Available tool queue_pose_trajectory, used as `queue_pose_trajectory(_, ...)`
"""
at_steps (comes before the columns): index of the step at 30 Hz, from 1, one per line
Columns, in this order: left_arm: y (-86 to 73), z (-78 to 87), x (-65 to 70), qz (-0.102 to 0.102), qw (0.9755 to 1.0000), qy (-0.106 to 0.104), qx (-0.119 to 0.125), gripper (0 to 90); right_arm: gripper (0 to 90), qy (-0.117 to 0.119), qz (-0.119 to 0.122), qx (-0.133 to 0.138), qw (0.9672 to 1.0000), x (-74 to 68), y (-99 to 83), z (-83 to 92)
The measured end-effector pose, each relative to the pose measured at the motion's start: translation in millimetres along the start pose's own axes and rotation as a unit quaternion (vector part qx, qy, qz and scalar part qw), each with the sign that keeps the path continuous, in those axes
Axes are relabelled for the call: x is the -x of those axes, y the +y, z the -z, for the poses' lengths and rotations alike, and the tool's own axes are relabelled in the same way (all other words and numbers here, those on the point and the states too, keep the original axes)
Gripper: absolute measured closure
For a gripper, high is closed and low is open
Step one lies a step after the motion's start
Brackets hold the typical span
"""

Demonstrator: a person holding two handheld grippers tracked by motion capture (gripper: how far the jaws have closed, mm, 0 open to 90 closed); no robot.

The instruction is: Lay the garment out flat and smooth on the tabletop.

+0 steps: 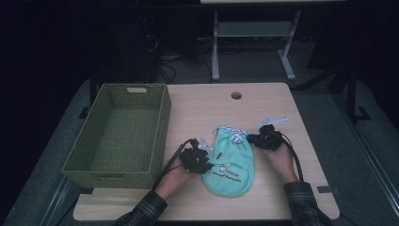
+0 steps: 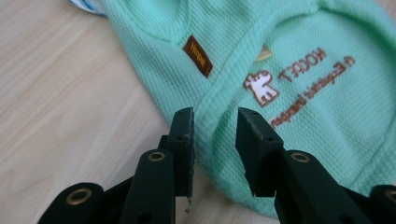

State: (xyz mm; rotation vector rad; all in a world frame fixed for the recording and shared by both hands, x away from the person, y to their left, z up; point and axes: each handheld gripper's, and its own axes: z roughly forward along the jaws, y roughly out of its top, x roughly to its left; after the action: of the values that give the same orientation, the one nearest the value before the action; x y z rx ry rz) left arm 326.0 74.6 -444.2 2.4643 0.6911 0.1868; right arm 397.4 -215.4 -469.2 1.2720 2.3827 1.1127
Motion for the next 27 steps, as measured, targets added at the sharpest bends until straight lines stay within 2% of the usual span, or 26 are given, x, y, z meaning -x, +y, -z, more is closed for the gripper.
queue_pose_trajectory(1,-0.4,-1.0,0.2,-0.003,1.0,0.002,-0.006,67.6,84.3,0.001,0.0,0.0,1.0,0.3,-0.1,-0.9)
queue_pose_trajectory(4,-1.7,-4.4,0.0,-0.003,0.9999,0.007,-0.013,84.9,88.9,0.0,-0.002,0.0,1.0,0.2,-0.3,-2.7)
queue_pose_trajectory(5,-1.9,-4.2,-0.3,-0.002,0.9998,0.007,-0.017,86.5,89.3,0.0,-0.002,0.001,1.0,0.3,-0.4,-2.9)
queue_pose_trajectory(10,-4.8,1.3,1.7,-0.005,0.9997,0.007,-0.024,87.8,90.0,-0.022,0.01,0.01,0.9997,3.8,0.2,2.0)
queue_pose_trajectory(13,-8.4,1.5,4.4,-0.002,0.9997,0.002,-0.025,87.8,90.0,-0.039,0.007,0.007,0.9992,8.3,-1.1,3.6)
queue_pose_trajectory(15,-8.2,1.5,5.2,-0.005,0.9997,-0.002,-0.022,87.1,89.9,-0.036,0.006,0.0,0.9993,10.8,-1.3,1.6)
queue_pose_trajectory(17,-6.6,2.8,5.6,-0.006,0.9999,-0.001,-0.012,82.6,88.1,-0.032,0.003,0.002,0.9995,9.3,-0.3,2.4)
queue_pose_trajectory(18,-5.7,4.2,5.8,-0.003,1.0,0.0,-0.007,80.0,84.3,-0.031,0.009,0.006,0.9995,8.3,0.4,4.0)
queue_pose_trajectory(22,-0.9,12.2,1.2,0.002,0.9999,0.001,0.016,78.0,81.5,-0.027,0.017,0.013,0.9994,2.4,1.9,12.3)
queue_pose_trajectory(27,5.5,15.3,-6.2,0.011,0.9994,0.004,0.033,83.9,89.6,-0.006,0.022,0.008,0.9997,-5.9,-2.0,25.2)
